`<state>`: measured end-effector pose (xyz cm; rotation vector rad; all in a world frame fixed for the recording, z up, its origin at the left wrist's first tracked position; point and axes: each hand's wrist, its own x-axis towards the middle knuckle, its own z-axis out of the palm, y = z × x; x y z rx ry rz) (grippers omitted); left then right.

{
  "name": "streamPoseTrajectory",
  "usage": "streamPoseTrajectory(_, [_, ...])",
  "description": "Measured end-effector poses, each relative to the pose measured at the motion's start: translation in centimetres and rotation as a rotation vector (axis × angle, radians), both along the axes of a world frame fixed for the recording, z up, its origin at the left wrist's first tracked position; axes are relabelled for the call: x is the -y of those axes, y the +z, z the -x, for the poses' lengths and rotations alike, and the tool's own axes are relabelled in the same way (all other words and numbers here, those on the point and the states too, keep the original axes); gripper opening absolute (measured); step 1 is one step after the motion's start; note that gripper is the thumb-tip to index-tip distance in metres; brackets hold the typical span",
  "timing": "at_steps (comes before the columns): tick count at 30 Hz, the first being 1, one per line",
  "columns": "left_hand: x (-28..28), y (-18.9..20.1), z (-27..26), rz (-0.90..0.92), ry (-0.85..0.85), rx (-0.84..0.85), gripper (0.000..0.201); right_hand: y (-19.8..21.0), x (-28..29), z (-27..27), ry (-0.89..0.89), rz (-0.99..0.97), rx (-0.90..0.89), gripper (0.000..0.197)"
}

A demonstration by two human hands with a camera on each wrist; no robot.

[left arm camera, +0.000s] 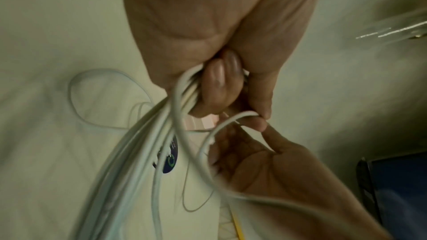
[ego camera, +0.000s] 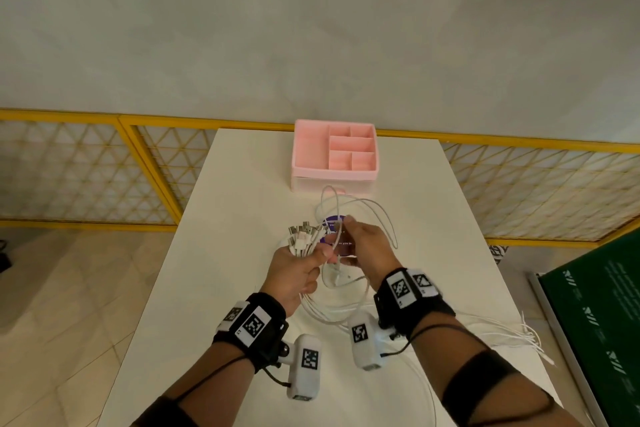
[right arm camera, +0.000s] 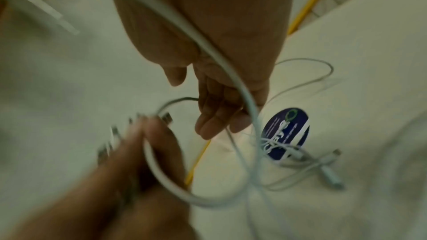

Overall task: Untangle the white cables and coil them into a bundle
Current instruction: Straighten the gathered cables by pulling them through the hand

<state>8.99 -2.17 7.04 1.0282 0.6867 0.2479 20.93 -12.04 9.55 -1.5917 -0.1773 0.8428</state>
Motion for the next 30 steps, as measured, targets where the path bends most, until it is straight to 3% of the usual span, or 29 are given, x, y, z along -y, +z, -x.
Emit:
streamPoseTrajectory(2, [0.1,-0.3,0.3,-0.01,-0.03,-0.016,0.007,0.7,-0.6,-1.3,-0.112,-0.165,-0.172,0.029])
streamPoseTrajectory(4, [0.0,-0.9,0.7,-0.009,-0.032,-0.049,0.008,1.9,-1.0,-2.6,-0.211,-0.309,-0.236,0.018])
streamPoseTrajectory(13, [-0.1,-1.5,0.1,0.006,0.124,-0.124,0.012,5.9,-1.9,-3.5,-0.196,-0.527,-0.045,0.016])
streamPoseTrajectory(18, [-0.9,-0.5,-0.5,0.097,0.274,-0.056,0.005,3.9,-1.1,-0.6,0.003,-0.33,0.159,0.018])
streamPoseTrajectory(20, [-1.2,0.0,-0.6,0.141,0.29,0.002,0.015,2.2,-0.5,0.4,0.048,-0.233,0.199,0.019])
streamPoseTrajectory(23, [-1.5,0.6,-0.9,0.161,0.284,0.067,0.027,0.0,0.4,1.8,0.113,-0.119,0.209,0.014])
streamPoseTrajectory(27, [-0.9,1.0,-1.1,0.145,0.251,0.065,0.014,-1.0,1.2,3.0,0.159,-0.023,0.195,0.013])
streamPoseTrajectory(30, [-0.5,0.8,-1.1,0.137,0.229,0.048,0.016,-1.6,1.4,3.1,0.178,0.029,0.208,0.011])
